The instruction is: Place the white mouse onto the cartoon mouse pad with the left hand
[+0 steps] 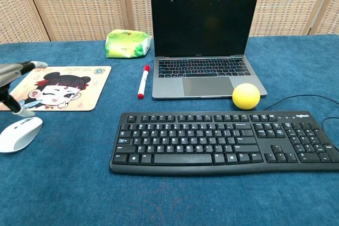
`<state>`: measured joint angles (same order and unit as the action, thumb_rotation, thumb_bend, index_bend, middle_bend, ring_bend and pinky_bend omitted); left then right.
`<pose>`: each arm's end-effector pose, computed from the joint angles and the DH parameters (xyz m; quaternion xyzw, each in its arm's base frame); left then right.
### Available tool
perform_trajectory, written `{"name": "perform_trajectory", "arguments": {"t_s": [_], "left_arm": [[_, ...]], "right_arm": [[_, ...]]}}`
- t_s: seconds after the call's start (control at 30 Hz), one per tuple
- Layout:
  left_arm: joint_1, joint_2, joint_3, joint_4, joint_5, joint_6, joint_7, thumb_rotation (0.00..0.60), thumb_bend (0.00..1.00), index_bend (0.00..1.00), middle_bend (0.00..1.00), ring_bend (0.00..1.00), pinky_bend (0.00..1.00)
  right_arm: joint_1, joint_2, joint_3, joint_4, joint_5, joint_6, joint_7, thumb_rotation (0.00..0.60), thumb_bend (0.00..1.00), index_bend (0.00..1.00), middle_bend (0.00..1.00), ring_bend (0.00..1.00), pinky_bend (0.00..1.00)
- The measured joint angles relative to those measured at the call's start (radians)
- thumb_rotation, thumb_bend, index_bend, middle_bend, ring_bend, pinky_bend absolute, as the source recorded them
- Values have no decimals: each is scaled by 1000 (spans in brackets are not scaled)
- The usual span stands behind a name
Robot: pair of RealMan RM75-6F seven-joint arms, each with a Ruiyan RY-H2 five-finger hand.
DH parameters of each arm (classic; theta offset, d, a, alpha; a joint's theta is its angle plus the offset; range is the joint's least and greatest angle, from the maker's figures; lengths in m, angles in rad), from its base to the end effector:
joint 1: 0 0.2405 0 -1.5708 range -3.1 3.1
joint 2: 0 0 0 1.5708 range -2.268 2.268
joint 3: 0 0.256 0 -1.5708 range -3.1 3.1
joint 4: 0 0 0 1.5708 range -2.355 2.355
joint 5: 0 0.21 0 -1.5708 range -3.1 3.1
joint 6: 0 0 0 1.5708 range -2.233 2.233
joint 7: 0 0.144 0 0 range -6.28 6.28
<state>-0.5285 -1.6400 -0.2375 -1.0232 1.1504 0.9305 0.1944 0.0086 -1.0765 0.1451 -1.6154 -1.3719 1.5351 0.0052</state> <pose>-0.2975 0.3545 0.0128 -0.6484 -0.4228 -0.2898 0.5629 -0.3322 -0.1737 0.2005 0.5148 -0.3815 0.3802 0.6670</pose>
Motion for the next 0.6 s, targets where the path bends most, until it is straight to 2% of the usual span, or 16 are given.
{"name": "perform_trajectory", "arguments": {"t_s": [0.23,0.37,0.5,0.6], "left_arm": [[-16,5,9,-92,42,38,-20,600,46,0,0,0,0],[-18,31,17,-187,76,63,-28,600,45,0,0,0,0],[-2,86,36,-304,144,140,-59,600,34,0,0,0,0],[20,144,67,-401,174,157,-91,600,28,0,0,0,0]], "right_arm": [[-1,3,2,3,3,-1,16,600,0,0,0,0,0],[0,5,1,3,0,-4,21,600,0,0,0,0,0],[0,6,-2,-1,-10,0,22,600,0,0,0,0,0],[-1,7,-5,-6,-18,4,22,600,0,0,0,0,0]]}}
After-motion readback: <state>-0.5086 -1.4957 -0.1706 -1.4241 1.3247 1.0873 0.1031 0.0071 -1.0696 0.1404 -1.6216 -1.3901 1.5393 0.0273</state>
